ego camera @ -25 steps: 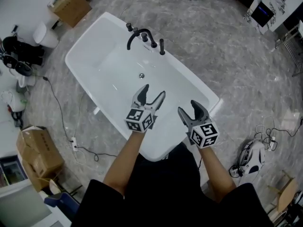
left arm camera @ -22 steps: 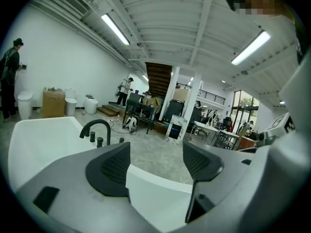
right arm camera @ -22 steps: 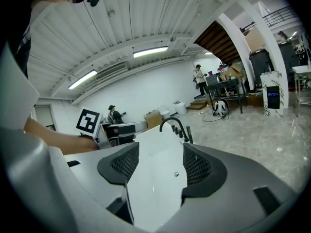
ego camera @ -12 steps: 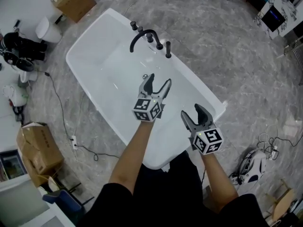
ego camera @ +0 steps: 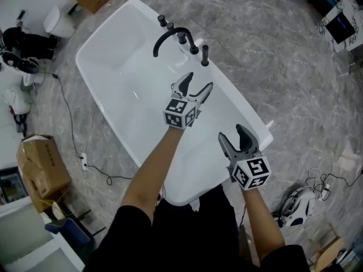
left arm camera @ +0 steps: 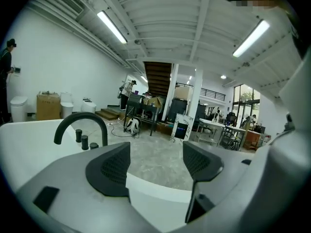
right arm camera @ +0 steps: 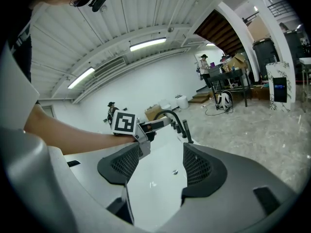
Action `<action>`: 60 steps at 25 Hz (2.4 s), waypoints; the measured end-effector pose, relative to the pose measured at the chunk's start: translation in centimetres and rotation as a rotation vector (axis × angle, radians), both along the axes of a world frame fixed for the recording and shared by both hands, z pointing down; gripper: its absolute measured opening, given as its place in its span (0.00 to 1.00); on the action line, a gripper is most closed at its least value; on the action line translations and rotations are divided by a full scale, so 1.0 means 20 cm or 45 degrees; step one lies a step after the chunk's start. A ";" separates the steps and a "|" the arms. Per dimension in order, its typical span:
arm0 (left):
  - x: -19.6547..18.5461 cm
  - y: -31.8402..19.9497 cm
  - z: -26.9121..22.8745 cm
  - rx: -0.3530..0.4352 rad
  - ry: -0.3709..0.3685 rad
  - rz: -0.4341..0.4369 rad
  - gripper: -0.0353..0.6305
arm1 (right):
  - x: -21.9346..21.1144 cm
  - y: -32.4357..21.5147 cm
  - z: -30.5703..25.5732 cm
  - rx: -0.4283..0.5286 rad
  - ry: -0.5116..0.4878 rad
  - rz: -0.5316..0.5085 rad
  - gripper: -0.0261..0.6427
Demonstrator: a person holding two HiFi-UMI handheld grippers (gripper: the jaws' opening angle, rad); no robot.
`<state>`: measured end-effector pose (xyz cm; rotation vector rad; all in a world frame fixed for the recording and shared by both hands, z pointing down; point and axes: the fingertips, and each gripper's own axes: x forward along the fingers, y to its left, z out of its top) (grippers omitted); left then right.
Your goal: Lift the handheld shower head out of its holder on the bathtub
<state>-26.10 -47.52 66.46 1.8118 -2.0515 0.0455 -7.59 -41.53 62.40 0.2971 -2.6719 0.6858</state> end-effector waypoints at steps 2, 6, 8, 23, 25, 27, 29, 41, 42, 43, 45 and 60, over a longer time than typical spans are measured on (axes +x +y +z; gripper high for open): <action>-0.04 -0.04 0.06 -0.021 -0.009 0.003 0.53 | -0.02 -0.02 0.03 -0.002 -0.003 -0.009 0.42; -0.13 -0.14 0.17 -0.057 -0.014 -0.021 0.53 | -0.05 -0.02 0.13 0.006 0.043 -0.061 0.42; -0.17 -0.19 0.22 -0.067 -0.006 -0.035 0.53 | -0.06 -0.02 0.18 -0.003 0.059 -0.079 0.42; -0.33 -0.52 0.48 -0.194 -0.083 -0.006 0.53 | -0.06 0.07 0.45 -0.105 0.119 -0.183 0.42; -0.36 -0.53 0.50 -0.195 -0.081 -0.029 0.53 | -0.07 0.07 0.47 -0.113 0.120 -0.196 0.42; -0.37 -0.53 0.52 -0.205 -0.096 -0.025 0.53 | -0.06 0.07 0.48 -0.111 0.126 -0.213 0.42; -0.38 -0.55 0.55 -0.232 -0.124 -0.006 0.53 | -0.05 0.05 0.48 -0.104 0.129 -0.220 0.42; -0.54 -0.65 0.68 -0.312 -0.115 -0.074 0.53 | 0.15 0.00 0.61 -0.168 0.177 -0.141 0.42; -0.55 -0.66 0.69 -0.316 -0.113 -0.074 0.52 | 0.16 0.00 0.62 -0.176 0.179 -0.133 0.42; -0.55 -0.67 0.70 -0.320 -0.112 -0.071 0.52 | 0.17 0.00 0.62 -0.182 0.181 -0.128 0.42; -0.55 -0.69 0.71 -0.324 -0.111 -0.061 0.52 | 0.18 0.00 0.62 -0.185 0.182 -0.124 0.42; -0.58 -0.74 0.80 -0.407 -0.046 -0.166 0.37 | 0.31 0.02 0.66 -0.203 0.206 -0.156 0.42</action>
